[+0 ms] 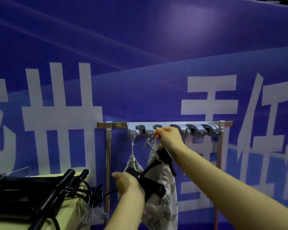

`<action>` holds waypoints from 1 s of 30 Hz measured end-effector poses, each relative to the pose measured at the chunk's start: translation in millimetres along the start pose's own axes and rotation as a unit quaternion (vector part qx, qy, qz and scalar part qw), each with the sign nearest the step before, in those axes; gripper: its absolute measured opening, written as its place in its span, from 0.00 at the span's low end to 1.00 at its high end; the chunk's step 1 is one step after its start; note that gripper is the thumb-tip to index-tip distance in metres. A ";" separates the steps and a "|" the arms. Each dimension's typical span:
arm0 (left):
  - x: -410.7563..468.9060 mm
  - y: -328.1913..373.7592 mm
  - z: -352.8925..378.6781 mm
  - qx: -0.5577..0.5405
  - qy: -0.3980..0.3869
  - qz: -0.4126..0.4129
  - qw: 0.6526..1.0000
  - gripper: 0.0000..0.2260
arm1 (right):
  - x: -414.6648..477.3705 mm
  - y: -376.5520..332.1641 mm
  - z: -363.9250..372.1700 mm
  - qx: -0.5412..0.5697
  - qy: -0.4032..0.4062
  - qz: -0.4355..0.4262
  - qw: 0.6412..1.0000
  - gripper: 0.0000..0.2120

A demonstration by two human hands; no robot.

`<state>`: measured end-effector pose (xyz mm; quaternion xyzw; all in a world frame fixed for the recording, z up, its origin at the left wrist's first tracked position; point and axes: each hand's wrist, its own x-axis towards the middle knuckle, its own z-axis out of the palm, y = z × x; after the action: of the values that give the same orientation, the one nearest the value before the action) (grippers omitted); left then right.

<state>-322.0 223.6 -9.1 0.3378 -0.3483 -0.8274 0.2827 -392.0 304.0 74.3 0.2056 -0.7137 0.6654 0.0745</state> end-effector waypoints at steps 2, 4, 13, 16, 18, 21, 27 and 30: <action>7.3 2.3 6.2 0.026 -0.050 0.003 0.998 0.25 | 5.8 10.6 7.1 -0.030 -0.027 -0.007 0.999 0.19; 22.9 -1.8 10.3 0.052 -0.094 -0.018 0.994 0.19 | 12.4 13.3 5.9 -0.068 -0.062 -0.010 0.996 0.17; 83.4 -11.6 24.1 0.191 -0.144 0.003 0.971 0.21 | 60.2 10.9 10.8 -0.271 -0.141 -0.055 0.951 0.15; 86.6 -12.6 28.9 0.213 -0.162 0.011 0.964 0.19 | 72.3 12.6 15.5 -0.333 -0.107 -0.080 0.933 0.14; 86.7 -12.8 32.3 0.219 -0.169 0.016 0.961 0.18 | 79.1 14.7 18.5 -0.369 -0.084 -0.093 0.921 0.12; 88.8 -13.1 37.3 0.233 -0.173 0.016 0.957 0.17 | 85.5 17.1 21.2 -0.404 -0.071 -0.102 0.906 0.10; 94.5 -20.2 40.2 0.245 -0.177 0.017 0.953 0.19 | 94.4 30.8 18.7 -0.373 -0.043 -0.071 0.924 0.07; 99.9 -28.2 36.2 0.256 -0.167 0.014 0.952 0.20 | 93.3 44.4 17.5 -0.317 -0.050 -0.023 0.947 0.12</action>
<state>-417.1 184.1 -47.7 0.2510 -0.5951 -0.7511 0.1366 -490.9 270.0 67.1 0.2209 -0.8857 0.3919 0.1150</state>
